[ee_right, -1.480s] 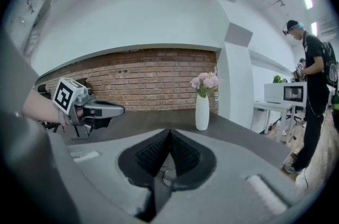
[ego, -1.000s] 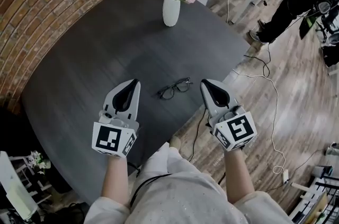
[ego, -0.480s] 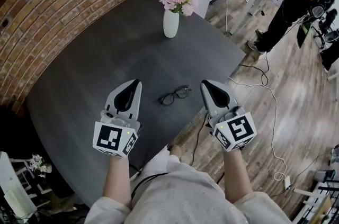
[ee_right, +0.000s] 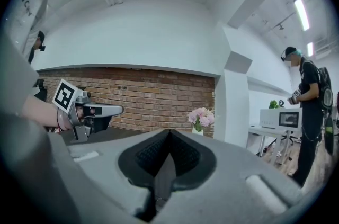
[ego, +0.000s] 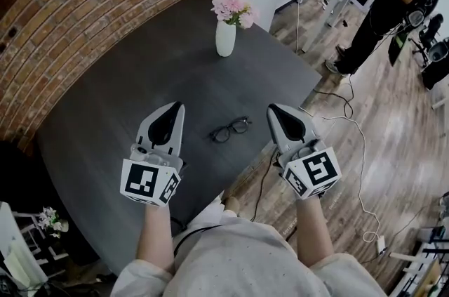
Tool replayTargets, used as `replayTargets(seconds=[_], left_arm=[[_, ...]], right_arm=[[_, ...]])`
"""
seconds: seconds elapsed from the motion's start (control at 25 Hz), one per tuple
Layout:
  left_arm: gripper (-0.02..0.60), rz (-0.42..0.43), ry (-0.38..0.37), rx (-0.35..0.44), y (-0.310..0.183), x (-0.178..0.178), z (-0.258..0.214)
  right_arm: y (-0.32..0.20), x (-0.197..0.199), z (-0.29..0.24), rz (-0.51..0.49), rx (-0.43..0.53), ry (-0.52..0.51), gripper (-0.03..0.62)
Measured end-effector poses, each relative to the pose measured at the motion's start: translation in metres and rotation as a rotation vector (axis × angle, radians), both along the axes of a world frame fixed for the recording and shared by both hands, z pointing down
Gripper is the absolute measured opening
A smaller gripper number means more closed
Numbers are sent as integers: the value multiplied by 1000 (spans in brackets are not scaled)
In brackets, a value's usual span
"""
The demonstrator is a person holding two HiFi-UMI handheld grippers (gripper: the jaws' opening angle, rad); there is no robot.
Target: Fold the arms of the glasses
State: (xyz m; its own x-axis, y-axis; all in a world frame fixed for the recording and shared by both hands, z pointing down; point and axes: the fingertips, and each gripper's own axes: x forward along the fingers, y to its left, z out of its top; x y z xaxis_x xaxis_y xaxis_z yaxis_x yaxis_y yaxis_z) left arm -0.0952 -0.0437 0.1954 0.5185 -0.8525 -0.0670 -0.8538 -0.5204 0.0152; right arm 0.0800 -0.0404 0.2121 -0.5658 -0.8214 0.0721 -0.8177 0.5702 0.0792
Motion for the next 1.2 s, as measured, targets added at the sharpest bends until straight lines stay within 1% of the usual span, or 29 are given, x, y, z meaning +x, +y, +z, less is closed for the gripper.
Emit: replayTargets(seconds=[0.32, 0.64, 1.2], left_arm=[[-2, -24, 16, 8, 3, -9, -9], [-2, -29, 29, 4, 4, -16, -10], [-2, -26, 15, -27, -2, -15, 4]], right_arm=[[0, 0, -11, 7, 18, -9, -2], [-1, -5, -12, 8, 31, 12, -2], [-5, -5, 8, 7, 5, 20, -2]])
